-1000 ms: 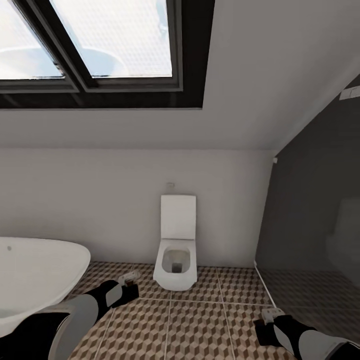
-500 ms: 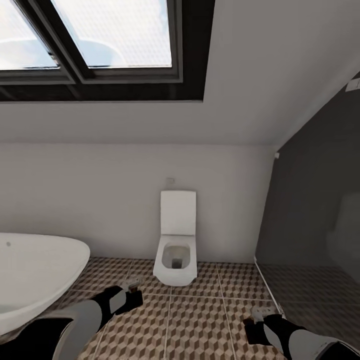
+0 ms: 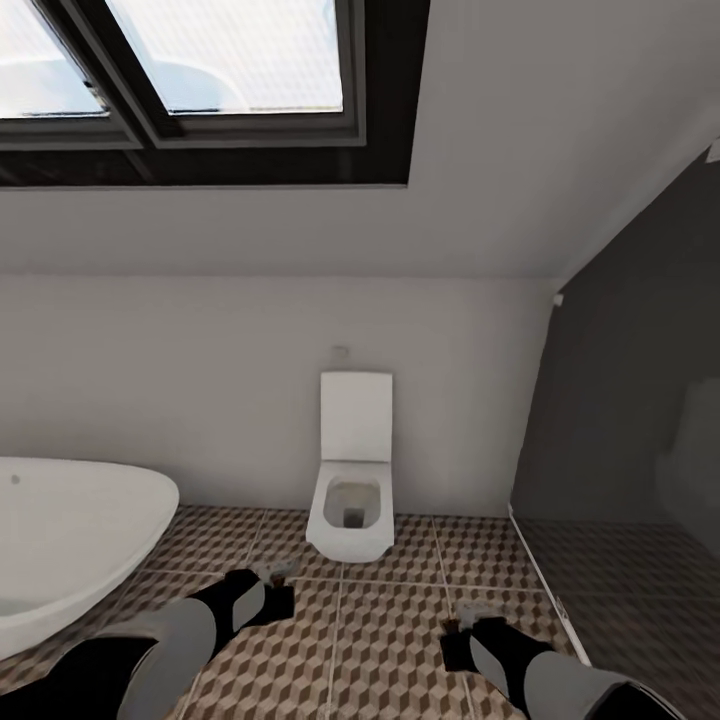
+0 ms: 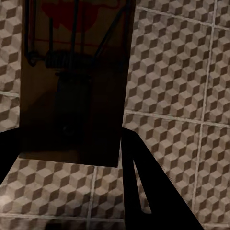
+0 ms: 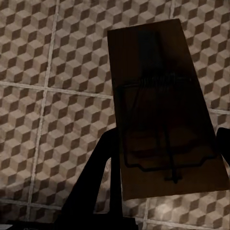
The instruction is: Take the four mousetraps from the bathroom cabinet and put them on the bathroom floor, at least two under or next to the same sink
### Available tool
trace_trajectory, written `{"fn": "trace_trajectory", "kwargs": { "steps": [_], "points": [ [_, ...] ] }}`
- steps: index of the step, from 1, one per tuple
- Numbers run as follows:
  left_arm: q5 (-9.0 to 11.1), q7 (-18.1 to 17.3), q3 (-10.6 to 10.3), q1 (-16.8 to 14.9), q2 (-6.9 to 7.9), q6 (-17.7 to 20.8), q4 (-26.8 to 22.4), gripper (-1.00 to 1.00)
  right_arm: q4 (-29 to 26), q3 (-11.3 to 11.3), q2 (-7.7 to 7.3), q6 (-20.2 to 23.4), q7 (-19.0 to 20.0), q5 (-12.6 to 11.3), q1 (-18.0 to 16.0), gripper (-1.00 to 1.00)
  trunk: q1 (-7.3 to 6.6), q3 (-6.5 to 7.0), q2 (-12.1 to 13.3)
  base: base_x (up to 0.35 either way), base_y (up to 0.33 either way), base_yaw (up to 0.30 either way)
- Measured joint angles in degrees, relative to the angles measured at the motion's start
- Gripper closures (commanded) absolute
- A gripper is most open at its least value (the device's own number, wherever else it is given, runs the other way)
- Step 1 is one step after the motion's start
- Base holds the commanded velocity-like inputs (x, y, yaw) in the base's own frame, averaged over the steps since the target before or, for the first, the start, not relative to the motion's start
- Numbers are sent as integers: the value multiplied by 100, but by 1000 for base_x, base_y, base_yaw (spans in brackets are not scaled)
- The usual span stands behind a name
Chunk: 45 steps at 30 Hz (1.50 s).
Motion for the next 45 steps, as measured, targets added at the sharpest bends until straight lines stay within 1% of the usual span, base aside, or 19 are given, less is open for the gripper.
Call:
{"fn": "trace_trajectory", "kwargs": {
  "steps": [2,4,6,8,9,11,13,16,21,25,45],
  "points": [
    [-11,-1,2,-5,-25,257,-166,100,-106,-3,39,14,-20,-4,-3,100,44,-54,-81,0,0,0],
    [-15,-1,-1,-6,-36,376,-287,100,-135,-11,67,19,-25,-17,-10,100,88,-109,-161,0,0,0],
    [-20,-2,-2,-7,-46,533,-479,100,-164,-31,106,23,-33,-112,-28,100,132,-163,-242,0,0,0],
    [-22,-2,-3,-6,-49,575,-535,100,-172,-36,116,21,-36,-199,-37,100,176,-218,-322,0,0,0],
    [-23,-3,-3,-6,-51,607,-580,100,-178,-39,120,15,-41,-355,-45,100,198,-245,-362,0,0,0],
    [-19,-22,0,-6,-45,621,-608,100,-181,-35,119,7,-46,-497,-53,100,242,-299,-442,0,0,0],
    [-14,-38,2,-6,-41,620,-623,100,-183,-38,118,6,-45,-575,-68,100,286,-353,-523,0,0,0],
    [-7,-50,3,-6,-33,587,-633,100,-184,-36,117,7,-45,-624,-102,100,352,-435,-643,0,0,0],
    [-4,-67,4,-6,-29,354,-632,100,-185,-35,116,8,-43,-648,-135,100,462,-571,-844,0,0,0],
    [-8,-71,1,-6,-22,291,-629,100,-185,-35,116,2,-43,-649,-139,100,550,-680,-1005,0,0,0],
    [-13,-61,-8,-6,7,195,-615,100,-193,-35,116,-7,-43,-641,-193,100,989,-1223,-1808,0,0,0]
  ]
}}
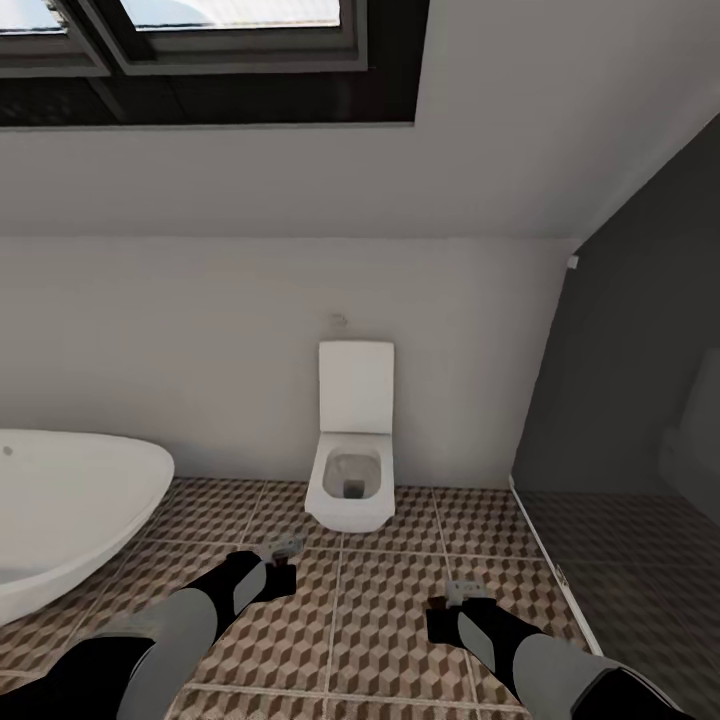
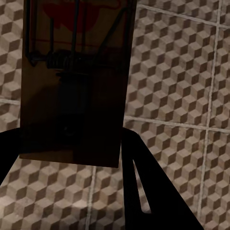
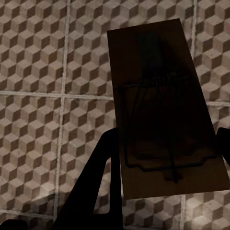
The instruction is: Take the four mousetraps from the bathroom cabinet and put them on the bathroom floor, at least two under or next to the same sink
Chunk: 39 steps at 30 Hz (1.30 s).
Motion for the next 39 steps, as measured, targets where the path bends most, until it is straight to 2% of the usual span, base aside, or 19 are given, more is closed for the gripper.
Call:
{"fn": "trace_trajectory", "kwargs": {
  "steps": [4,14,36,39],
  "points": [
    [1,4,3,0,0,-106,8,100,0,0,0,-2,0,0,-1,100,88,-109,-161,0,0,0],
    [12,3,20,0,0,-434,40,100,0,4,0,-3,0,-5,-1,100,89,-201,-162,0,0,0],
    [-13,47,-9,-1,63,-486,48,100,1,9,18,-19,0,-14,-1,100,89,-404,-163,1,0,0],
    [-94,48,-14,-1,54,-477,48,100,1,9,18,-24,0,-17,-1,100,86,-431,-163,186,21,0]
  ]
}}
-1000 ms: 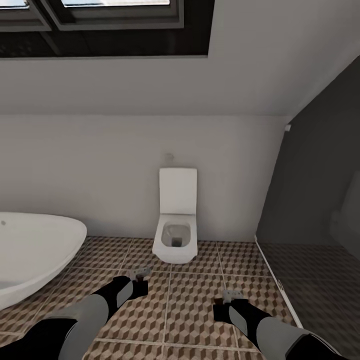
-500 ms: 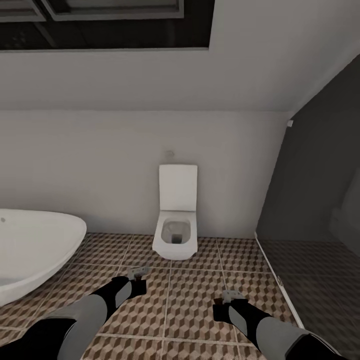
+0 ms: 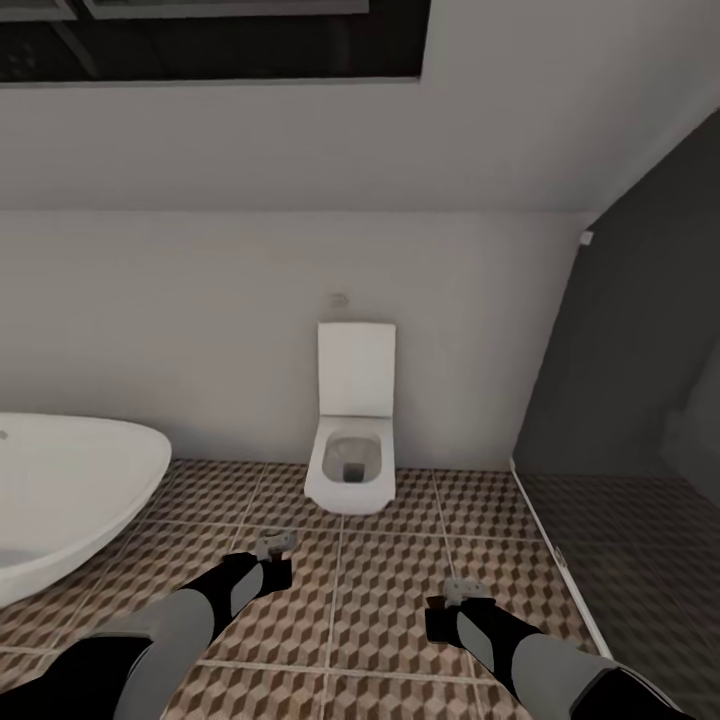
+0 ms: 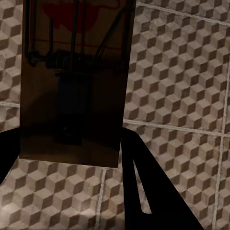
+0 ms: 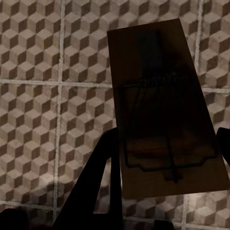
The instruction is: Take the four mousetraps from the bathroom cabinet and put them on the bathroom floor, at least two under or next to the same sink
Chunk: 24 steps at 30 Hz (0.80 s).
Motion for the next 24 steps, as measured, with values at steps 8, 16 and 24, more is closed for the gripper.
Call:
{"fn": "trace_trajectory", "kwargs": {
  "steps": [8,16,24],
  "points": [
    [-322,-32,23,0,13,6,-45,100,0,-6,-10,-4,0,-3,0,100,-1,-74,0,296,122,0],
    [-350,-11,30,0,68,-9,-53,100,-1,-16,-17,-56,0,0,0,100,2,-147,0,107,38,0],
    [-352,12,49,0,142,-13,-53,100,0,-13,-23,-324,0,1,0,100,0,-221,0,85,2,0]
  ]
}}
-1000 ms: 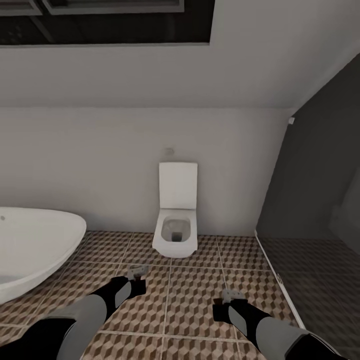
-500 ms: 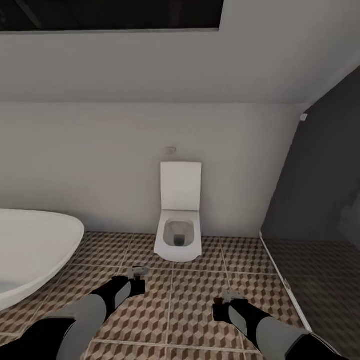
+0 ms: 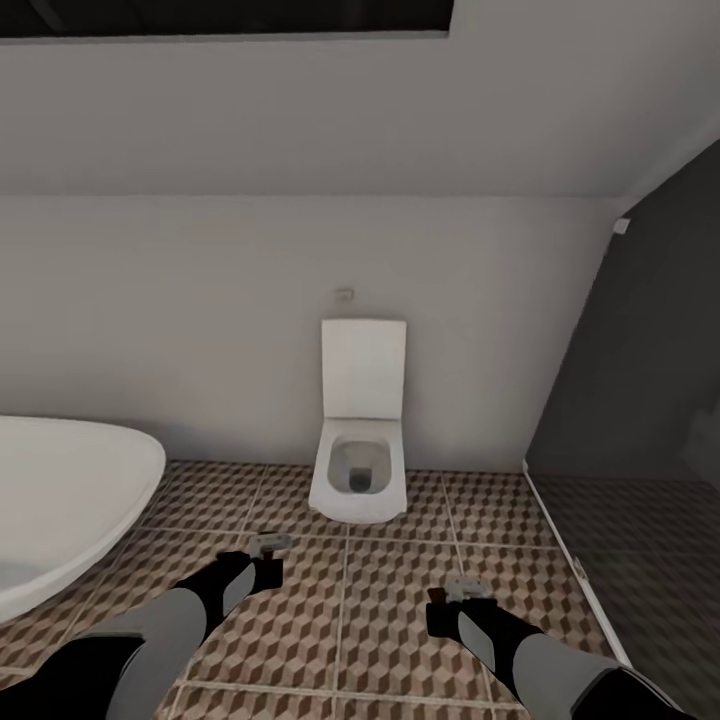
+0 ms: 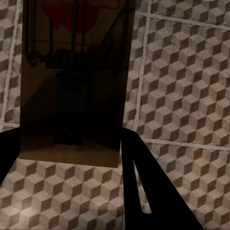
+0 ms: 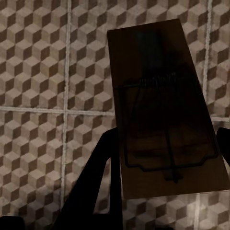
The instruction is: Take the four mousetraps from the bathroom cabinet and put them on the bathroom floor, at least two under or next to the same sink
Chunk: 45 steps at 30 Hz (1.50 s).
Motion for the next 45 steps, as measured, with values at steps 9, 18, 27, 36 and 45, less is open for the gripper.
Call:
{"fn": "trace_trajectory", "kwargs": {
  "steps": [9,18,27,36,45],
  "points": [
    [7,4,9,0,32,8,20,100,0,0,-3,-38,0,0,0,100,-2,-83,0,312,0,0],
    [9,3,10,0,34,7,26,100,2,4,5,-40,0,0,0,100,0,-166,0,289,0,0],
    [11,-4,10,0,34,0,20,100,-1,4,-3,-40,0,0,0,100,2,-249,0,31,0,0],
    [18,-2,12,0,34,1,-4,100,-1,-3,-5,-34,0,0,0,100,177,-475,-319,1,0,0],
    [27,4,10,0,34,45,-9,100,-1,-16,-3,-21,-8,-5,0,100,375,-719,-681,0,0,0]
  ]
}}
